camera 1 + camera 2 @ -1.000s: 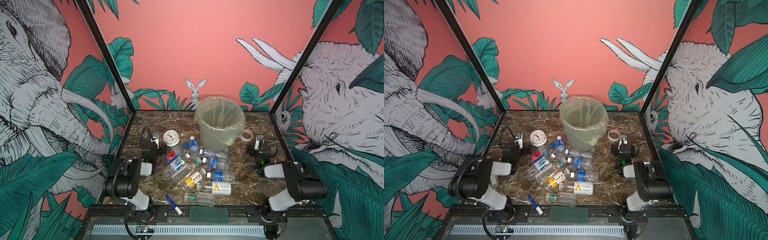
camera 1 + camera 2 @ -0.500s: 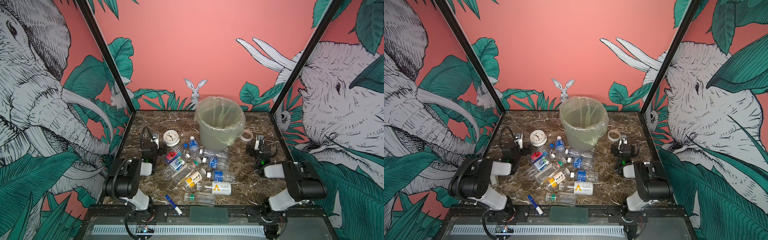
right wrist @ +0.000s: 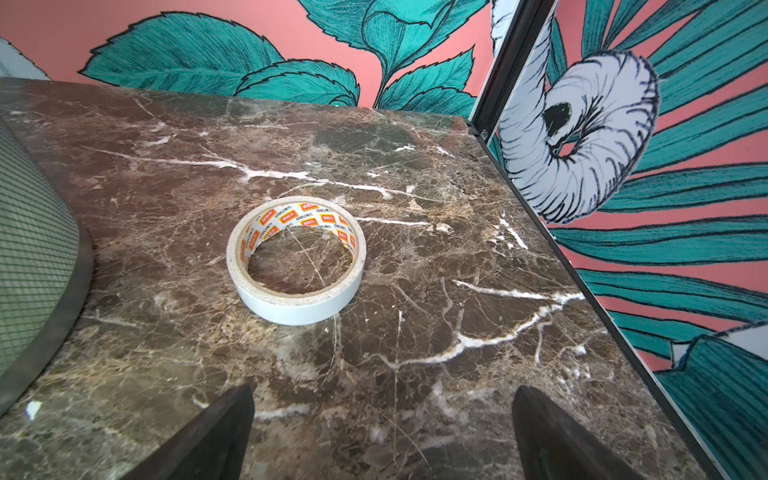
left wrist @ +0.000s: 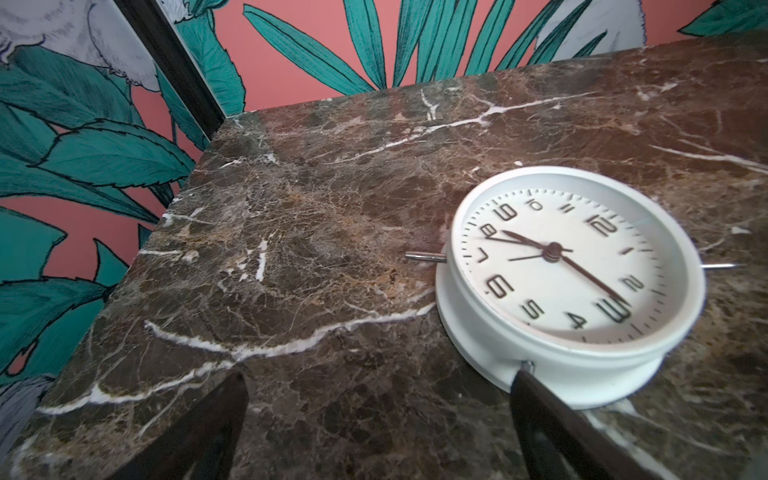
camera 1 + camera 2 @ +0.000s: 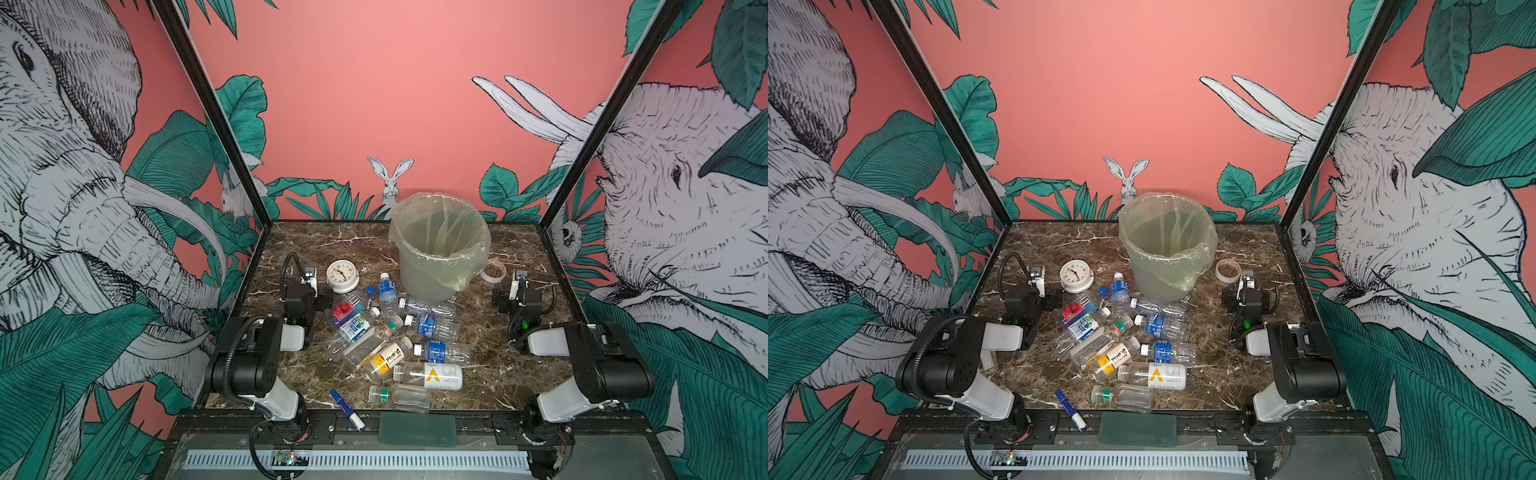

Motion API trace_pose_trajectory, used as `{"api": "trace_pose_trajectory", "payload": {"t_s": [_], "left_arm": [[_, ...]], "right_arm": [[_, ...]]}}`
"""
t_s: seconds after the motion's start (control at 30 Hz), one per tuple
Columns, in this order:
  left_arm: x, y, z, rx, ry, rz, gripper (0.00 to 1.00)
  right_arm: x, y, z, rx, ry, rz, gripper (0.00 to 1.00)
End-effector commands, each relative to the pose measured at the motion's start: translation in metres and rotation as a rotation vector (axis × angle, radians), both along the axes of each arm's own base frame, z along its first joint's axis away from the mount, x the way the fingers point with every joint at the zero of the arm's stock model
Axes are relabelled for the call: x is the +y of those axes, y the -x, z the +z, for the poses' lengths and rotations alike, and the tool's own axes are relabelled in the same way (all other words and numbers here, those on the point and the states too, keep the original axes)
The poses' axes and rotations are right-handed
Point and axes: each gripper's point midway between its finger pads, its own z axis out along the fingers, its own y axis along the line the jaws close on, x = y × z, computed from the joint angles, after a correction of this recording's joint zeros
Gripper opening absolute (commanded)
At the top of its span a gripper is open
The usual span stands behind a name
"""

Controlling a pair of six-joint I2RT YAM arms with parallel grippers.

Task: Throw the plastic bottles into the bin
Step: 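Close the left gripper on the Fiji bottle while the right arm advances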

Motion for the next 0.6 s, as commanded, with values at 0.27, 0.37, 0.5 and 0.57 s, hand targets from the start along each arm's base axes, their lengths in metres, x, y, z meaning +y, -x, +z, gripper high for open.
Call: {"api": "trace_pose_trajectory", "payload": {"t_s": [0.27, 0.37, 0.5, 0.57], "left_arm": [[0.009, 0.024, 0.076, -0.1, 0.01, 0.145, 1.0], [-0.004, 0.03, 0.09, -0.102, 0.034, 0.125, 1.0], [-0.016, 0.04, 0.1, -0.062, 0.133, 0.119, 1.0], [-0.025, 0.044, 0.097, -0.015, 0.176, 0.086, 1.0]], "right_arm": [[-0.041, 0.021, 0.059, 0.011, -0.081, -0.34, 0.99], [-0.049, 0.036, 0.064, 0.091, -0.207, -0.491, 0.99], [-0.031, 0.043, 0.07, 0.197, -0.282, -0.433, 0.99], [-0.021, 0.047, 0.071, 0.206, -0.301, -0.371, 0.99]]}}
